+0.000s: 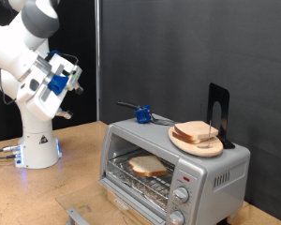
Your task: Make a piece of toast with the oven
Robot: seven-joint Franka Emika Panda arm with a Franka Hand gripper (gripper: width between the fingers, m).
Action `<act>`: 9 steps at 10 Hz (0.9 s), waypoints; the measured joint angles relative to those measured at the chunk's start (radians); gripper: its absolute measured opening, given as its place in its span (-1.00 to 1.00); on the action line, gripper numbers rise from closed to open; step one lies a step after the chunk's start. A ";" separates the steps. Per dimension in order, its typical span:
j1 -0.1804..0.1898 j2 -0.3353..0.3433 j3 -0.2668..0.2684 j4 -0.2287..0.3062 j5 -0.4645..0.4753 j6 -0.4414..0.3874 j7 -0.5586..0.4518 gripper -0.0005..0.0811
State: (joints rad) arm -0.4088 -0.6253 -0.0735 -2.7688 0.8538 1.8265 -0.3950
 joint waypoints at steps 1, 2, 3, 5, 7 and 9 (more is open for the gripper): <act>-0.021 0.037 -0.028 0.015 0.003 -0.027 0.079 0.99; -0.039 0.082 -0.060 0.036 0.006 -0.039 0.119 0.99; -0.054 0.127 -0.090 0.059 0.003 -0.046 0.123 0.99; -0.077 0.209 -0.141 0.109 -0.022 -0.053 0.095 0.99; -0.092 0.285 -0.181 0.159 -0.032 -0.056 0.026 0.99; -0.092 0.282 -0.180 0.156 -0.024 -0.077 0.042 0.99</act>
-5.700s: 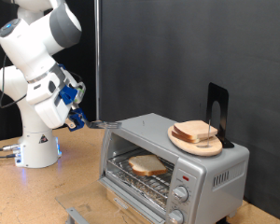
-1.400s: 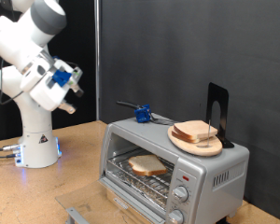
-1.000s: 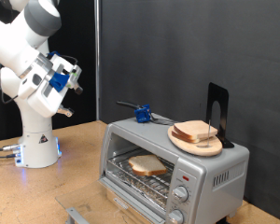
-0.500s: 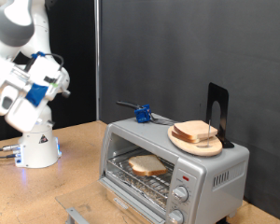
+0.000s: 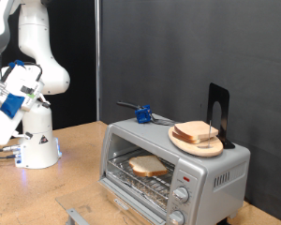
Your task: Make a piece of toast with the oven
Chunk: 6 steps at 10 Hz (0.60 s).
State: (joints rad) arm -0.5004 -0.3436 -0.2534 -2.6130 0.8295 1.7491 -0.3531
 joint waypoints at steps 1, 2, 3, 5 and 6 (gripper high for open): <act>-0.001 0.002 -0.012 0.001 0.037 -0.006 0.000 0.99; -0.003 0.010 -0.030 0.008 0.068 0.001 -0.001 0.99; -0.007 0.031 -0.047 0.022 0.089 0.027 -0.012 0.99; -0.008 0.112 -0.059 0.054 0.113 0.121 -0.034 0.99; -0.005 0.159 -0.054 0.066 0.135 0.188 -0.038 0.99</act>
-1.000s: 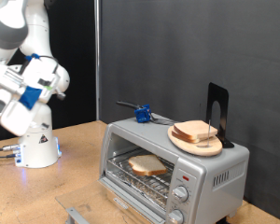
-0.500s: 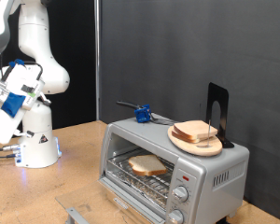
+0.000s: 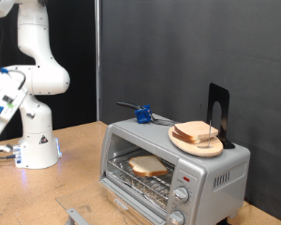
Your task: Make a piece of toast with the oven
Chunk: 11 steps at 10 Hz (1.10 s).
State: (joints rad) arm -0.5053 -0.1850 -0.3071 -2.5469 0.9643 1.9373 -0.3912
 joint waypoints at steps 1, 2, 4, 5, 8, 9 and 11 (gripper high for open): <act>0.005 0.047 0.011 0.024 0.016 0.033 -0.004 0.99; 0.004 0.045 0.010 0.023 0.016 0.022 -0.004 0.99; -0.007 0.050 -0.005 0.047 -0.104 -0.128 0.054 0.99; -0.007 0.067 -0.003 0.071 -0.175 -0.144 0.101 0.99; 0.009 0.191 0.034 0.131 -0.156 -0.049 0.131 0.99; 0.015 0.236 0.049 0.146 -0.125 -0.032 0.114 0.99; 0.020 0.308 0.077 0.159 -0.064 -0.007 0.068 0.99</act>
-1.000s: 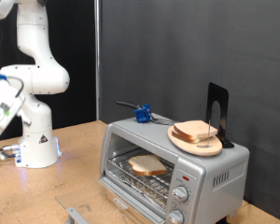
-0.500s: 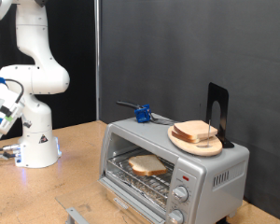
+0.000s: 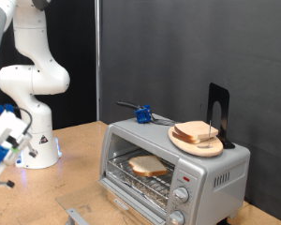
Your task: Make a piece of toast with the oven
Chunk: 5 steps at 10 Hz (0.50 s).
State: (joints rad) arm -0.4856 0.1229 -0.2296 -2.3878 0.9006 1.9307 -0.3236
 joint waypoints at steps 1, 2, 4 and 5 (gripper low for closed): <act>0.001 0.023 0.011 -0.004 0.025 0.022 -0.033 0.99; 0.001 0.043 0.020 -0.012 0.049 0.054 -0.069 0.99; 0.002 0.085 0.045 -0.036 0.121 0.152 -0.153 0.99; 0.006 0.111 0.064 -0.045 0.153 0.189 -0.189 0.99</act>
State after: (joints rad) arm -0.4795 0.2338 -0.1653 -2.4332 1.0533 2.1193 -0.5127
